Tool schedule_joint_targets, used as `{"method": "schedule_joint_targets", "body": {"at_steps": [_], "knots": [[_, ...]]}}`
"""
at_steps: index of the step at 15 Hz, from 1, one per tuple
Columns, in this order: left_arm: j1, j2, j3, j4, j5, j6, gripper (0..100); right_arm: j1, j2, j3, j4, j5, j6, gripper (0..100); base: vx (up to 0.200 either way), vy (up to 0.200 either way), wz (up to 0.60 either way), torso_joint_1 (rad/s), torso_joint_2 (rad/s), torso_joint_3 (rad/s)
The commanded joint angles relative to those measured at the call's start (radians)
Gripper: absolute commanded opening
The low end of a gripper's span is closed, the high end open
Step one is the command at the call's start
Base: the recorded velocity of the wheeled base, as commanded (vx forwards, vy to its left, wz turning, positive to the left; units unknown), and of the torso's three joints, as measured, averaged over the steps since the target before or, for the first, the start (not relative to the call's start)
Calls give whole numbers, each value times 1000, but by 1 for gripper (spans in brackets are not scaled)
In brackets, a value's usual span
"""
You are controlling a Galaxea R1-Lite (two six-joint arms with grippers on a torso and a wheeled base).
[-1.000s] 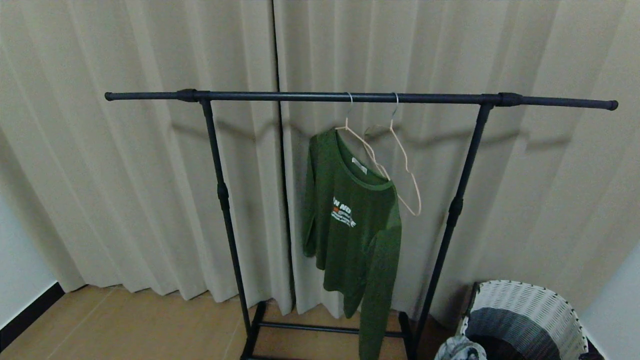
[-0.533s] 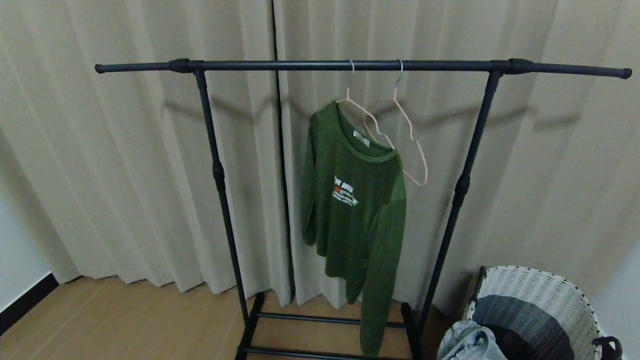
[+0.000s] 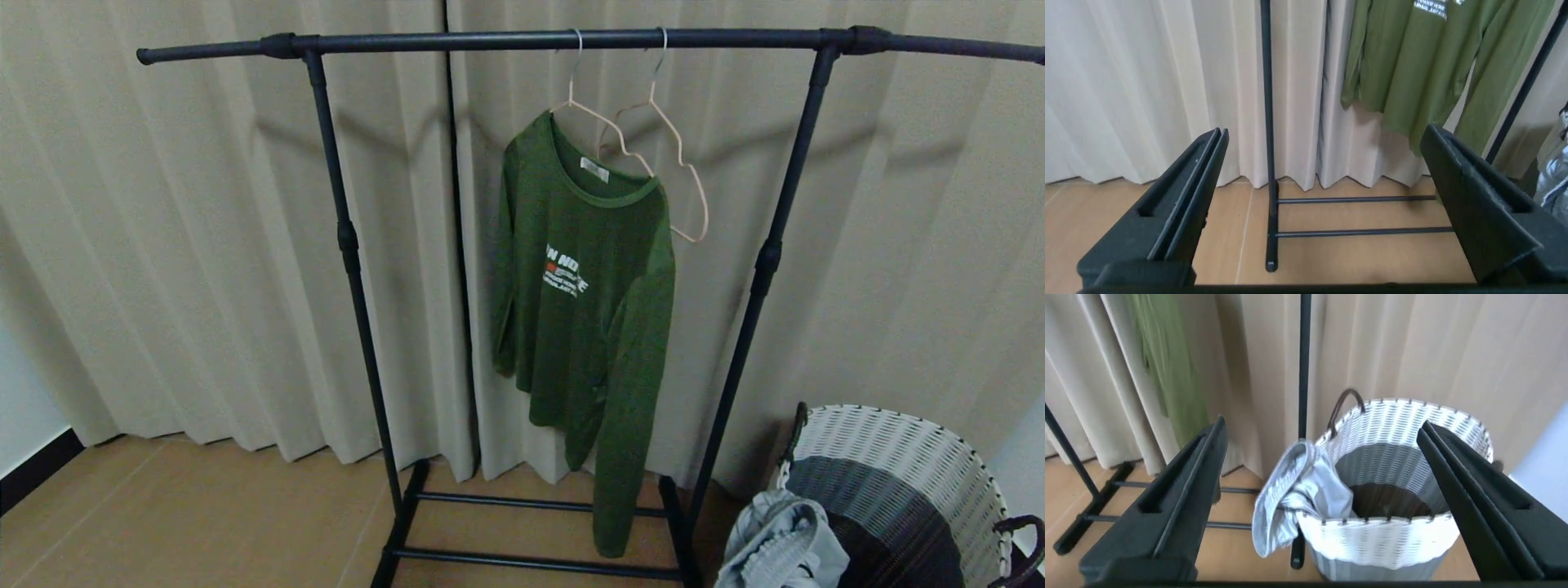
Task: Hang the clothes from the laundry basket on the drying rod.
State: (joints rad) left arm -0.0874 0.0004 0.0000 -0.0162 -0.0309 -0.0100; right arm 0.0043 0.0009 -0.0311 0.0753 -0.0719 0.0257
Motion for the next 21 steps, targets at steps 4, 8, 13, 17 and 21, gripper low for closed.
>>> {"method": "schedule_joint_targets", "body": {"at_steps": [4,8,13,17,21], "knots": [[0,0,0,-1,0,-1,100,0,-1,0,0,-28,0,100,0,0,0,-98,361,261],[0,0,0,-1,3,-2,100,0,-1,17,-45,-95,11,100,150,0,0,-12,60,50],[0,0,0,-2,9,-4,100,0,-1,19,-49,-94,16,100,200,0,0,-1,5,4],[0,0,0,-1,9,-2,100,0,-1,11,-31,-94,-4,100,200,0,0,1,2,5],[0,0,0,-2,9,-1,100,13,162,-82,84,-91,-147,100,0,0,0,0,0,0]]}}
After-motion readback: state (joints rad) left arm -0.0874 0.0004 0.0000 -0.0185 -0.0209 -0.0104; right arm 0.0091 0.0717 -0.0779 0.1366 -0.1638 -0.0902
